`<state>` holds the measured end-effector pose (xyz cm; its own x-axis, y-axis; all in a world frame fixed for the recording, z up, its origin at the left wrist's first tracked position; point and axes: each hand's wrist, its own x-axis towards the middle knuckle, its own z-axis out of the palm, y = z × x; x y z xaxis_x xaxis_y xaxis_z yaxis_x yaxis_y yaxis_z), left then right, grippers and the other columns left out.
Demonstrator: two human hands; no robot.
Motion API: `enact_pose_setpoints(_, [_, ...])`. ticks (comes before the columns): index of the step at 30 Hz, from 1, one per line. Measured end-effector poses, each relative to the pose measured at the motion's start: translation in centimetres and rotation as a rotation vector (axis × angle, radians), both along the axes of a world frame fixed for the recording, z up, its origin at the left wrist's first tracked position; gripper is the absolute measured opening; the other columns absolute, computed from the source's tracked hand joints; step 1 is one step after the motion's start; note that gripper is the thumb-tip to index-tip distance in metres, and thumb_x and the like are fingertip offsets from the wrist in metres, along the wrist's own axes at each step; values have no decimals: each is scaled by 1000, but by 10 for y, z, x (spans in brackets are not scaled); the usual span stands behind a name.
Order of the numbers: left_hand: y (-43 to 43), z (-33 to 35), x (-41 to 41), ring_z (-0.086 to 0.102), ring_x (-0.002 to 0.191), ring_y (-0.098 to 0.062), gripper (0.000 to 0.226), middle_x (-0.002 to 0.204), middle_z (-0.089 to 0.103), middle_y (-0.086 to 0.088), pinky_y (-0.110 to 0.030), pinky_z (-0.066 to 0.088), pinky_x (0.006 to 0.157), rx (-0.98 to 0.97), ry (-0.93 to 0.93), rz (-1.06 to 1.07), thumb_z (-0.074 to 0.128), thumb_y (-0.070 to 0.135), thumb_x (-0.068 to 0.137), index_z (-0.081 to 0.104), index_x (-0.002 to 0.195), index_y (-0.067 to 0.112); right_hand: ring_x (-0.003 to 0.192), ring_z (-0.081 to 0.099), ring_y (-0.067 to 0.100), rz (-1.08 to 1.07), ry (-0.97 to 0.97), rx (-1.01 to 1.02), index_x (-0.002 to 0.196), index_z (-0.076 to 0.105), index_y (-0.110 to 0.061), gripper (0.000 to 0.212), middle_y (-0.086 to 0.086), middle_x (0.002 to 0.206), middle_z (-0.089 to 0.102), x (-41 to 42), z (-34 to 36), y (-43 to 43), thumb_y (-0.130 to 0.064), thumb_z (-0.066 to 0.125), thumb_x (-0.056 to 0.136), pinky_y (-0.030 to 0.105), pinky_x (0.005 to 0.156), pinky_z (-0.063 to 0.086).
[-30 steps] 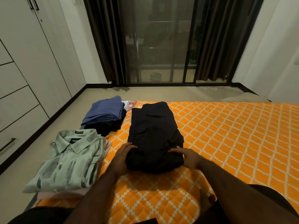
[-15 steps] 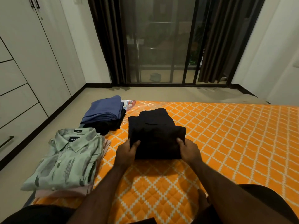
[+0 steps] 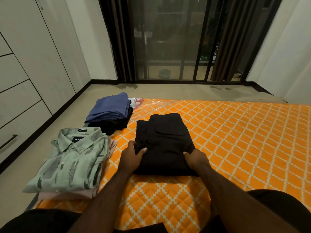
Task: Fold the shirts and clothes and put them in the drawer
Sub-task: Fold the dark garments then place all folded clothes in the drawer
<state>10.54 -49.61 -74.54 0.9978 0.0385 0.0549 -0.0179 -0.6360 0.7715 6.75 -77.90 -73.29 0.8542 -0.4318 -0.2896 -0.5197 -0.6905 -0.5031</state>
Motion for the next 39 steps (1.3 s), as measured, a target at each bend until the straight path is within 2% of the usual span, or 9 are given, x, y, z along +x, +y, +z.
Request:
enact_pose_setpoints(5, [27,1,10,56,118,-23,50,130,57,-2,-36,49,93,15,-264,-10,56,7,98,53,141,35,87,60,34,66,-195,-99,119,41,-17,33,12,102,58,-9,23,-12,-34,61,98,41,68,49])
enact_pose_setpoints(7, [27,3,8,52,131,-23,48,143,52,5,-48,48,106,-108,-55,-13,63,48,96,46,141,48,86,59,32,206,-252,-215,122,44,-27,28,8,103,57,-7,37,-21,-19,54,96,47,69,55])
enact_pose_setpoints(10, [17,6,2,47,137,-25,78,155,42,4,-53,42,111,-103,72,-56,50,94,72,31,140,60,113,56,32,420,-167,-354,144,39,-44,69,5,122,56,-5,55,-43,-6,56,89,45,74,53])
enact_pose_setpoints(16, [18,11,1,29,150,-15,77,164,23,14,-53,34,118,37,-250,-279,60,81,79,27,145,64,158,-2,32,552,0,-318,140,-39,-56,137,9,171,-14,-14,12,-55,-4,75,84,50,122,26])
enact_pose_setpoints(22, [23,4,14,26,148,-10,69,164,18,13,-23,37,108,-27,-83,-365,74,41,91,37,149,53,129,54,45,683,-223,-416,146,-35,-54,131,4,163,-37,-2,12,-63,-11,74,88,40,73,54])
enact_pose_setpoints(25, [32,-2,24,42,143,-18,77,162,33,9,-41,41,112,55,-75,-373,82,41,83,41,147,50,114,63,39,767,-278,-483,150,-26,-56,120,1,162,-41,-2,9,-64,-8,67,92,37,69,55])
enact_pose_setpoints(33, [37,-13,34,21,151,-18,70,167,-11,19,-56,23,112,454,-105,-485,46,65,82,26,149,62,159,4,20,848,-396,-145,156,23,-53,84,-15,170,-6,14,8,-61,-45,73,89,50,121,29])
enact_pose_setpoints(36, [34,-17,37,21,150,-13,77,169,9,9,-51,23,113,247,-14,-536,48,70,77,29,150,55,156,19,26,647,-500,145,152,44,-33,75,-8,161,33,18,16,-54,-48,75,85,41,120,29])
enact_pose_setpoints(39, [21,-23,41,60,125,-23,107,133,59,-24,-33,48,95,-89,55,-279,64,76,69,49,144,3,129,58,34,326,-453,397,136,58,-2,52,-7,111,62,17,19,-43,-1,76,87,33,100,50])
